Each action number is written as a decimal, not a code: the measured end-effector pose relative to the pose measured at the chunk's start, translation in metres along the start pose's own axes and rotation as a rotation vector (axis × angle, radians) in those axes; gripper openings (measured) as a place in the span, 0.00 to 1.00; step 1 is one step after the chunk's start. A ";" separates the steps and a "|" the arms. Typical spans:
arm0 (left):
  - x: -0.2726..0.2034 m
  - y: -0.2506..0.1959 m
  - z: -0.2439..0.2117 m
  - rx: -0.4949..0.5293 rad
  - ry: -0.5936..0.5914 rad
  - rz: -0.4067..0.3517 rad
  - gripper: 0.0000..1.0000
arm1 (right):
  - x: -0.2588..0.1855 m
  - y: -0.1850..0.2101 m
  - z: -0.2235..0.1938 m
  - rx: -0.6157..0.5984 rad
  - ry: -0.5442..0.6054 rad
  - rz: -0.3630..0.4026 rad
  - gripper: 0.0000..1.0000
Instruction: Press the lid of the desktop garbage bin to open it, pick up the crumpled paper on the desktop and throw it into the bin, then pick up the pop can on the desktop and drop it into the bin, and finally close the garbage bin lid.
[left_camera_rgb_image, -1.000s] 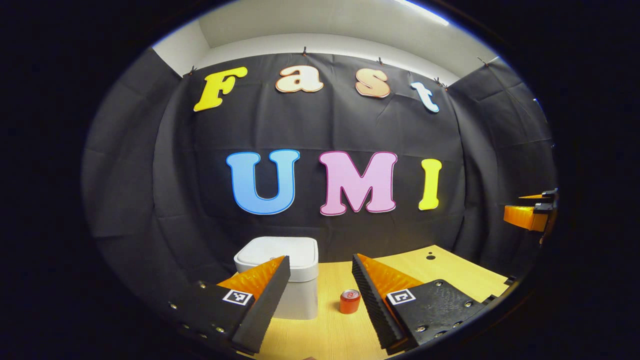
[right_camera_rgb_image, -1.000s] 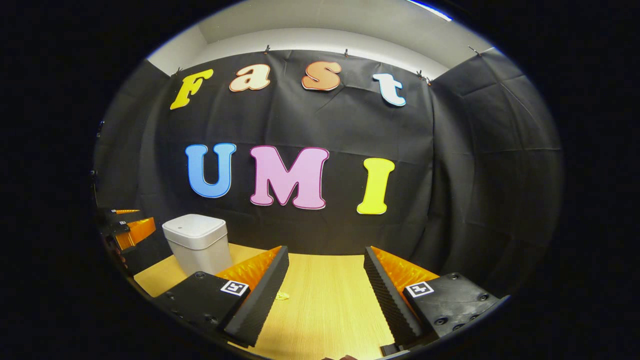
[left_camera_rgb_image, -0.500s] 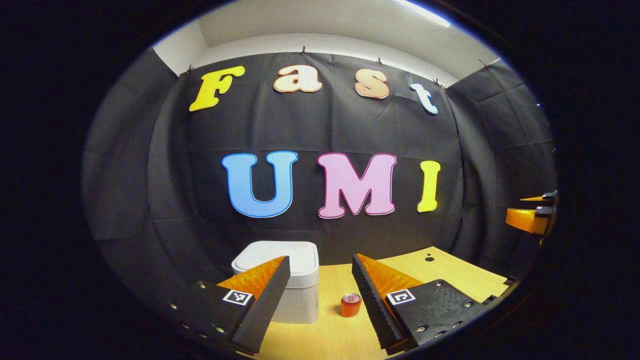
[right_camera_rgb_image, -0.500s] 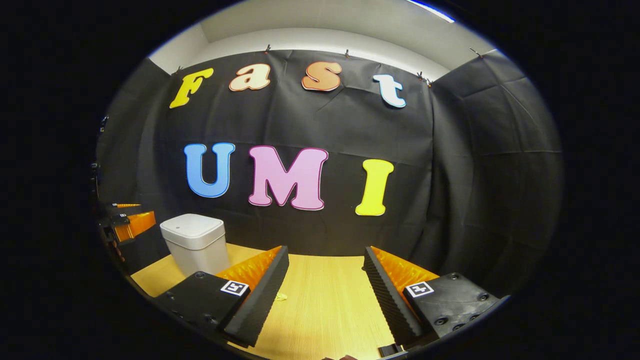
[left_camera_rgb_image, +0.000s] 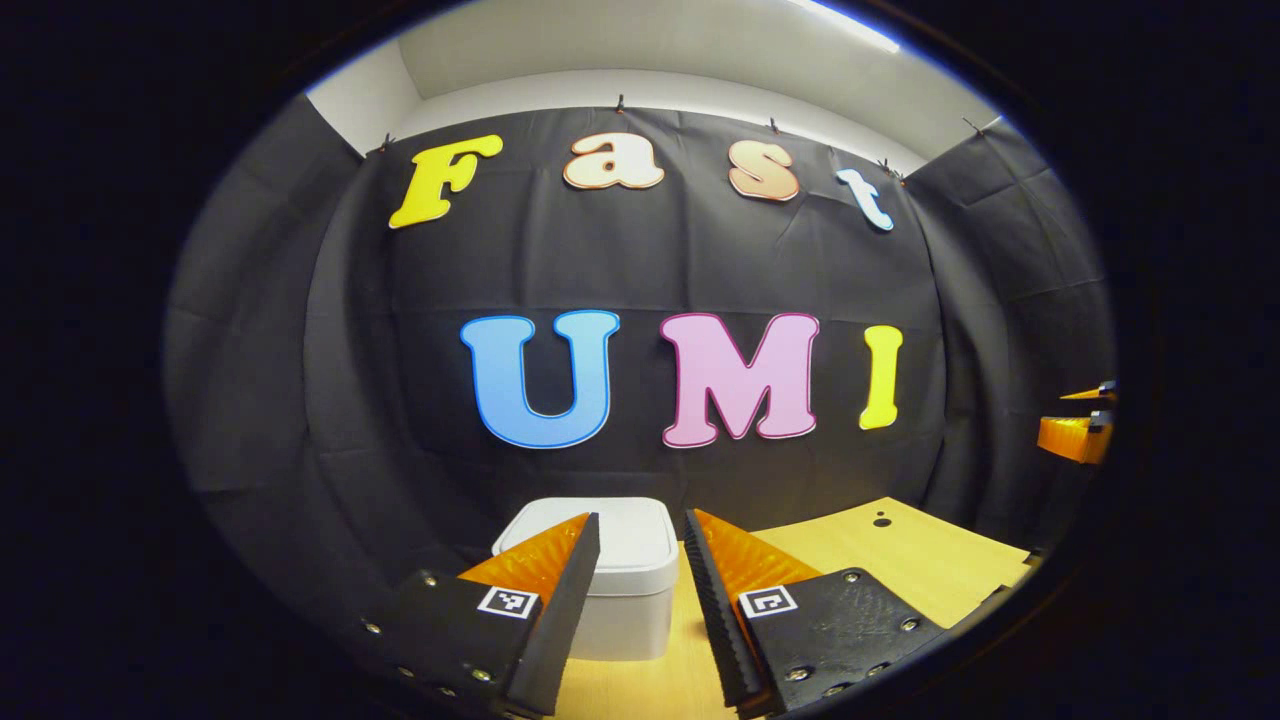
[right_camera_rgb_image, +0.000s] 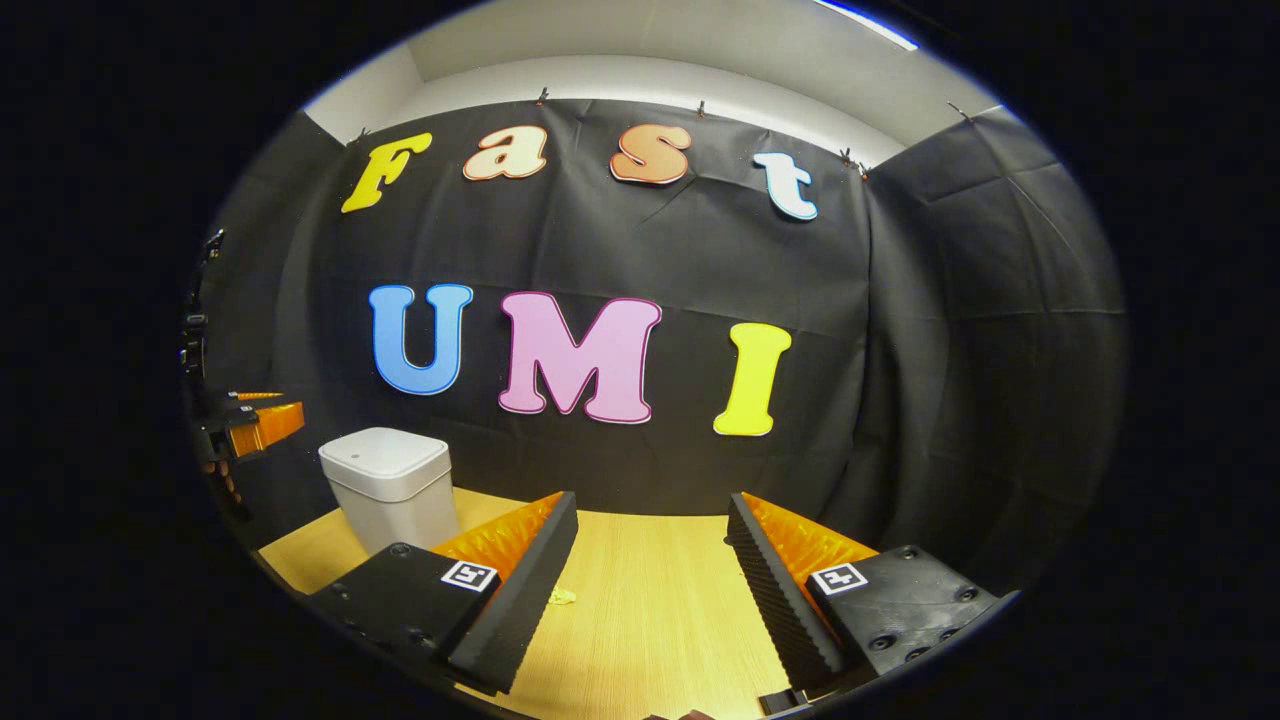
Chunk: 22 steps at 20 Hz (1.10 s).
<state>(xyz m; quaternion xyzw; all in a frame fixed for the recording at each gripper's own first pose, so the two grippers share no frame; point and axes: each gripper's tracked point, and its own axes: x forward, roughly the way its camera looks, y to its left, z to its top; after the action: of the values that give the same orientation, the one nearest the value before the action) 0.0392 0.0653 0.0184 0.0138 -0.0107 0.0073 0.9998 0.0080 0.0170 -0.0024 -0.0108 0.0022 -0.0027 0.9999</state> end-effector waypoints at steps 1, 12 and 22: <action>0.001 0.002 -0.001 0.005 0.001 0.003 0.53 | 0.000 0.001 0.000 -0.003 0.001 0.002 0.98; 0.058 0.031 -0.007 0.008 0.107 -0.080 0.10 | 0.003 0.004 0.001 -0.018 0.003 0.011 0.97; 0.140 0.067 -0.099 -0.139 0.398 -0.108 0.11 | -0.001 -0.023 -0.012 -0.029 0.046 -0.036 0.98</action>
<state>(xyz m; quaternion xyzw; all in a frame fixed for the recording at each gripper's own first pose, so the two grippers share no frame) 0.1800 0.1367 -0.0759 -0.0565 0.1874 -0.0443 0.9797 0.0065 -0.0060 -0.0138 -0.0252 0.0251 -0.0211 0.9991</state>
